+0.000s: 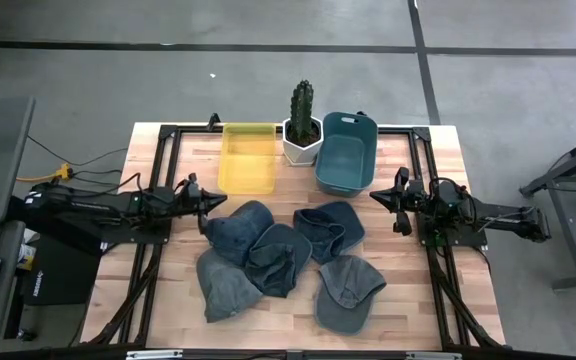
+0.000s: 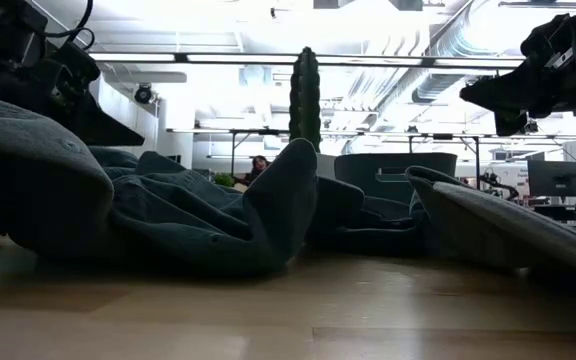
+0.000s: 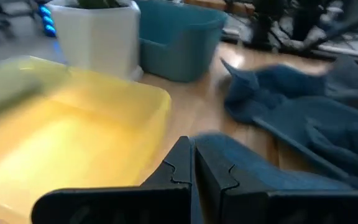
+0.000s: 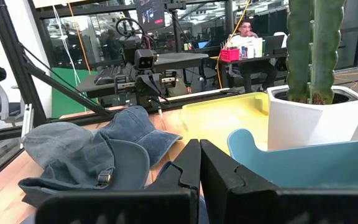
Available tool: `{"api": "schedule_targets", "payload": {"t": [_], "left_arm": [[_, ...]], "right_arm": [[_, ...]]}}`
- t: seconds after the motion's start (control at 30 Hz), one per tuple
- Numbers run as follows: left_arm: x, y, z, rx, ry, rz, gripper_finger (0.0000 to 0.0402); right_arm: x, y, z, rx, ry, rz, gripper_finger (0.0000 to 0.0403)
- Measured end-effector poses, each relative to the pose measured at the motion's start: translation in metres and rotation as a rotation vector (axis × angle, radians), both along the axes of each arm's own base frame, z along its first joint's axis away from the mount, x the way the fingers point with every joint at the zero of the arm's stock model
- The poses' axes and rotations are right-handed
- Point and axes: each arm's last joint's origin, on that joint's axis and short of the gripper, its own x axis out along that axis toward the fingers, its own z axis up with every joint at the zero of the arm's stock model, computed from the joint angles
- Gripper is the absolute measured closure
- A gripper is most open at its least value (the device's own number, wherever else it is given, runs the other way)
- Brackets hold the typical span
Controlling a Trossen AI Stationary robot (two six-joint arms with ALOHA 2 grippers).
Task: Pick & Place hat
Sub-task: Put the left blue cap into the yellow bin
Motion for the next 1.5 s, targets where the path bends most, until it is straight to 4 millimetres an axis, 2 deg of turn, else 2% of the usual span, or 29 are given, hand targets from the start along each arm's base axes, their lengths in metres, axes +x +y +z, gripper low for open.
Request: {"api": "schedule_targets", "payload": {"t": [0.2, 0.57, 0.73, 1.0, 1.3, 1.5], "left_arm": [[-0.001, 0.004, 0.022, 0.026, -0.062, 0.137, 0.0385], [-0.005, 0.005, 0.067, 0.02, -0.174, 0.192, 0.0246], [-0.01, 0.006, 0.088, 0.029, -0.106, 0.194, 0.0207], [-0.011, 0.005, 0.129, -0.009, -0.018, 0.187, 0.0202], [0.0, 0.002, 0.174, -0.215, 0.064, 0.121, 0.0202], [0.011, -0.001, 0.193, -0.328, 0.149, 0.09, 0.0202]], "right_arm": [[0.0, 0.0, 0.0, 0.0, 0.0, 0.0, 0.0402], [0.0, 0.0, 0.0, 0.0, 0.0, 0.0, 0.0402], [0.0, 0.0, 0.0, 0.0, 0.0, 0.0, 0.0402], [0.0, 0.0, 0.0, 0.0, 0.0, 0.0, 0.0402], [0.0, 0.0, 0.0, 0.0, 0.0, 0.0, 0.0402], [0.0, 0.0, 0.0, 0.0, 0.0, 0.0, 0.0402]]}}
